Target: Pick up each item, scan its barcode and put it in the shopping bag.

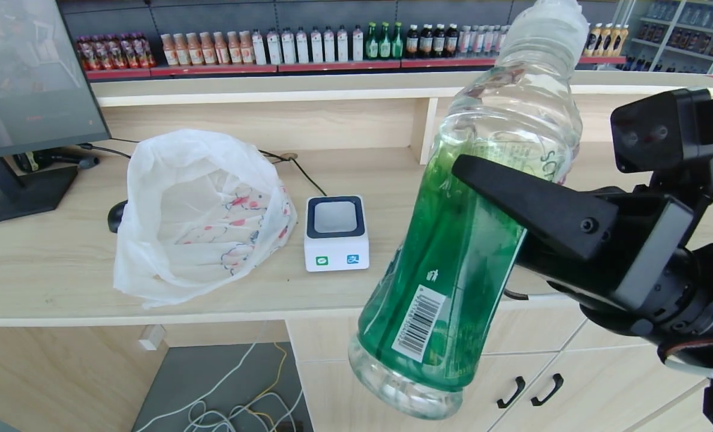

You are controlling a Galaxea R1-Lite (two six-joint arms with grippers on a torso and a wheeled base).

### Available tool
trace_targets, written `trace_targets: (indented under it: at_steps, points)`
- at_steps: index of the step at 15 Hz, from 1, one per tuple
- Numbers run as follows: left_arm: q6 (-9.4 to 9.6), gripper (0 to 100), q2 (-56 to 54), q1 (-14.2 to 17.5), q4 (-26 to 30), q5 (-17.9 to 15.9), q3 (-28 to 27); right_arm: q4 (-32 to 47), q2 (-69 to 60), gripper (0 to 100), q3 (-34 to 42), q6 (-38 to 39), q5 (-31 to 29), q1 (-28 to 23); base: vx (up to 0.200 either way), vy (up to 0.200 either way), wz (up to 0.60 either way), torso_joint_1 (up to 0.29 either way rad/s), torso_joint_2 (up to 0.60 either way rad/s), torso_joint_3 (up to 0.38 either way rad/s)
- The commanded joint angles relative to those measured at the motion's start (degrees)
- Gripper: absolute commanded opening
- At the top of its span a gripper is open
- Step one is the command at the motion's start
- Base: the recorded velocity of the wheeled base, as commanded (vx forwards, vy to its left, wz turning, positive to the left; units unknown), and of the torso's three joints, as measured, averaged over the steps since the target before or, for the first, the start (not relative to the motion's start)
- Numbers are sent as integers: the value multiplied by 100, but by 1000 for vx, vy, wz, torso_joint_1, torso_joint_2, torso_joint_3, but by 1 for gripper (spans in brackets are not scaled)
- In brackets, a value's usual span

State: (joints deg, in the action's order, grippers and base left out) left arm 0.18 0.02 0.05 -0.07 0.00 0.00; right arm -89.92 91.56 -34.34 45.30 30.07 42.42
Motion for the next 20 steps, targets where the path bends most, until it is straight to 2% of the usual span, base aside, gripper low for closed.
trace_targets:
  at_steps: [1, 4, 20]
  points:
    - [-1, 100, -2, 4, -1, 0, 0, -8, 37, 0, -143, 155, 16, 3, 0, 0, 0, 0, 0, 0]
    - [-1, 100, -2, 4, -1, 0, 0, -8, 46, 0, -301, 365, 104, 20, 0, 0, 0, 0, 0, 0]
    - [-1, 100, -2, 4, -1, 9, 0, -8, -95, 0, -205, 339, 113, 64, 0, 0, 0, 0, 0, 0]
